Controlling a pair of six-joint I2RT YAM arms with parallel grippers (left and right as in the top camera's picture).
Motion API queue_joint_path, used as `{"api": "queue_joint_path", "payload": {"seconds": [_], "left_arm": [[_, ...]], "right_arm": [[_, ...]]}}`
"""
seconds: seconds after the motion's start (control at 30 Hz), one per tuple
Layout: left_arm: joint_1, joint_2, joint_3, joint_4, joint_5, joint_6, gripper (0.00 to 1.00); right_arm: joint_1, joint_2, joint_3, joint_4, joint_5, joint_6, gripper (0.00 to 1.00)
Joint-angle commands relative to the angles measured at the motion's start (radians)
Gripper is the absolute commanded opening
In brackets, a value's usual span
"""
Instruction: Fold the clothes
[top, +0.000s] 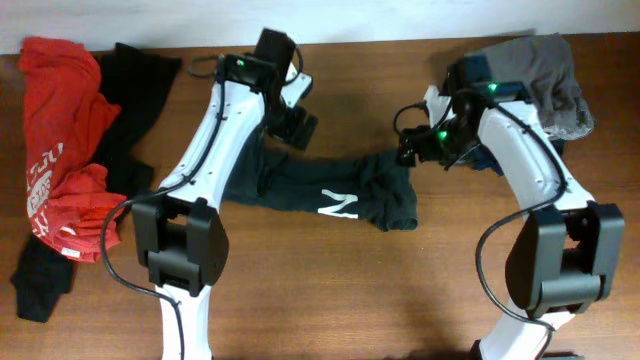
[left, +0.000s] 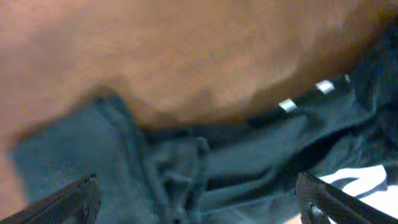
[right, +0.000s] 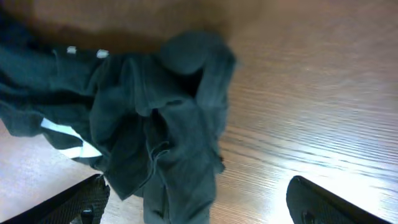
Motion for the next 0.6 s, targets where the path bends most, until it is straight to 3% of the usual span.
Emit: {"api": "queue_joint_path", "payload": {"seconds": [0.0,0.3,0.43,0.57], "left_arm": [[0.023,-0.005,0.087,-0.008,-0.127,-0.009,0.99],[0.117,-0.005,0.219,-0.008,-0.196,-0.009,0.99],[0.182,-0.005,0.24,-0.008,-0.196,-0.009,0.99],[0.249,-0.005,0.24,-0.01,-0.195,-0.009,0.99]], "right_arm": [[-0.005,0.017,-0.081,0.045,-0.084,-0.017,0.96],[-0.005,0.017,-0.271,0.234,-0.169,0.008,0.95],[-0.003,0.018,-0.337,0.314,-0.214,0.03,0.74],[-0.003,0.018,-0.385,0.389,-0.236,0.066,0.66]]}}
